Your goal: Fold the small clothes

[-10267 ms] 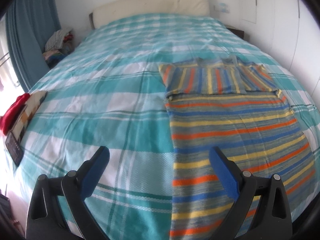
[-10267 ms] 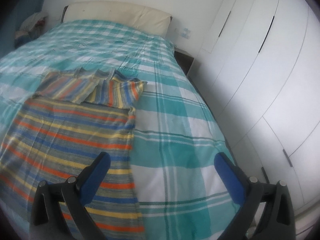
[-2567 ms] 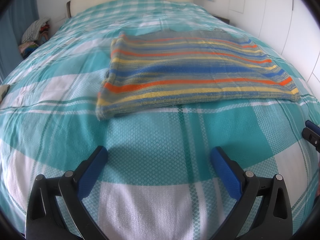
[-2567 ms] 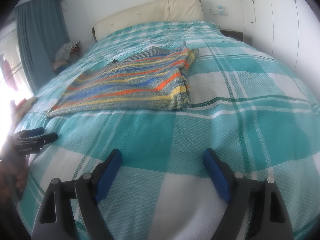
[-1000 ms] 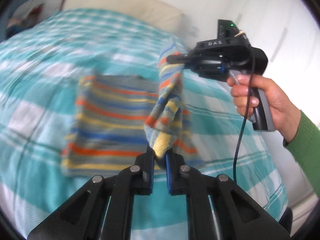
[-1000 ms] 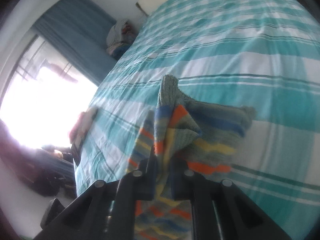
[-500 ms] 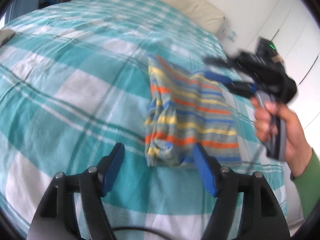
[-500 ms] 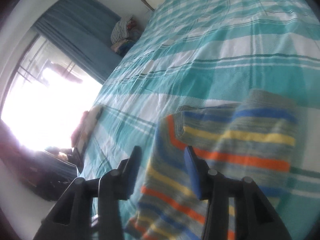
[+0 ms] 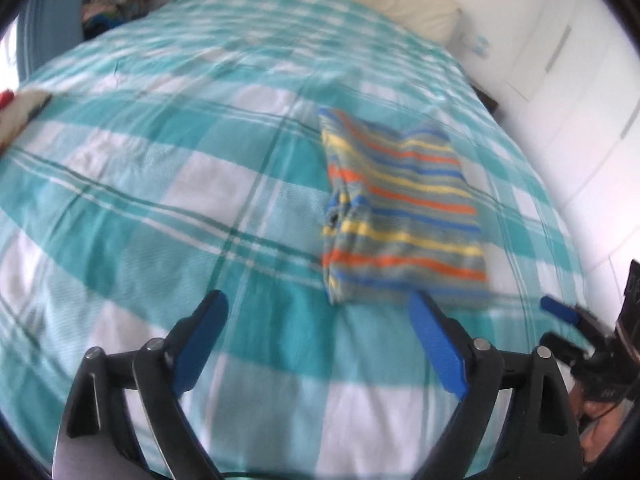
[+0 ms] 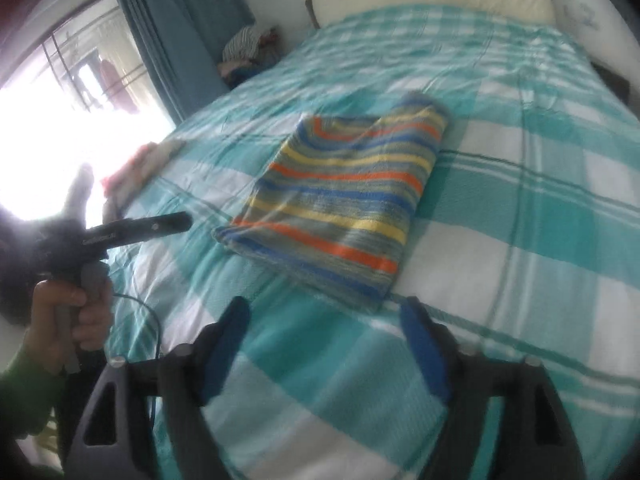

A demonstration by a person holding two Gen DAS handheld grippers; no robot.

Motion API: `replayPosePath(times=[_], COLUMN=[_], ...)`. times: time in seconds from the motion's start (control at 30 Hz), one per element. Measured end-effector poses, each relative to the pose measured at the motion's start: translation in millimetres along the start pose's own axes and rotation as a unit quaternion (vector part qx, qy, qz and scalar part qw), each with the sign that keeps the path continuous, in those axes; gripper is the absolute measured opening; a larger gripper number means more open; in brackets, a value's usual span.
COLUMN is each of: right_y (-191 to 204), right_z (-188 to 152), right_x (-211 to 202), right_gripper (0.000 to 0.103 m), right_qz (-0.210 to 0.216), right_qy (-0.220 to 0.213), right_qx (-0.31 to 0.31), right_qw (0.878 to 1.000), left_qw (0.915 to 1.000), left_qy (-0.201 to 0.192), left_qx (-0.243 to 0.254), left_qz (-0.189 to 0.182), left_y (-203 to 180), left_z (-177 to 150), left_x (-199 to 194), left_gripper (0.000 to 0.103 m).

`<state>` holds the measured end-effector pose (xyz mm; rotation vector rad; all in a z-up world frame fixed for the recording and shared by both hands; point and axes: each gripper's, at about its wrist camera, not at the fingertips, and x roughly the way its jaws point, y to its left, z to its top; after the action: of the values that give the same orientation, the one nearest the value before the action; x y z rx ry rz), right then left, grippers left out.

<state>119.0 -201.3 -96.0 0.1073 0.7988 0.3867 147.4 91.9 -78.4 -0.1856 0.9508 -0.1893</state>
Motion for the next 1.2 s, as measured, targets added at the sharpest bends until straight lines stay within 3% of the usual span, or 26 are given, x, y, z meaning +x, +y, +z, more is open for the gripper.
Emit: replayPosePath(times=[0.13, 0.23, 0.3, 0.43, 0.57, 0.73, 0.93, 1.2], right_y=[-3.7, -13.3, -23.6, -49.5, -67.0, -69.2, -69.6, -68.7], right_z=[-29.2, -39.4, -46.0, -62.6, -73.0, -72.6, -72.6, -72.7], right_x=[-27.6, -26.3, -25.3, -12.9, -0.9, 2.2, 4.8, 5.9], right_gripper=[0.087, 0.087, 0.087, 0.093, 0.098, 0.101, 0.102, 0.103], right_qz=[-0.091, -0.14, -0.167, -0.222, -0.22, -0.217, -0.217, -0.219], right_qy=[0.002, 0.013, 0.007, -0.018, -0.016, -0.015, -0.013, -0.013], right_qx=[-0.01, -0.004, 0.005, 0.036, 0.072, 0.073, 0.074, 0.073], right_qw=[0.996, 0.99, 0.986, 0.974, 0.973, 0.973, 0.973, 0.973], left_qw=[0.9969, 0.9947, 0.9967, 0.9997, 0.999, 0.9902, 0.9932, 0.9932], left_qy=[0.03, 0.025, 0.009, -0.007, -0.014, -0.024, -0.036, -0.039], left_qx=[0.072, 0.099, 0.078, 0.0, -0.004, 0.064, 0.051, 0.05], left_qz=[-0.005, -0.012, -0.023, -0.022, 0.042, 0.122, 0.099, 0.098], left_y=[-26.0, -50.3, -61.3, -75.3, -87.0, -107.4, -96.3, -98.1], left_z=[-7.9, -11.0, -16.4, -31.1, -45.0, -60.3, -63.5, -64.8], left_x=[-29.6, -39.2, -35.6, 7.1, 61.2, 92.1, 88.9, 90.6], left_gripper=[0.097, 0.1, 0.102, 0.102, 0.102, 0.103, 0.103, 0.103])
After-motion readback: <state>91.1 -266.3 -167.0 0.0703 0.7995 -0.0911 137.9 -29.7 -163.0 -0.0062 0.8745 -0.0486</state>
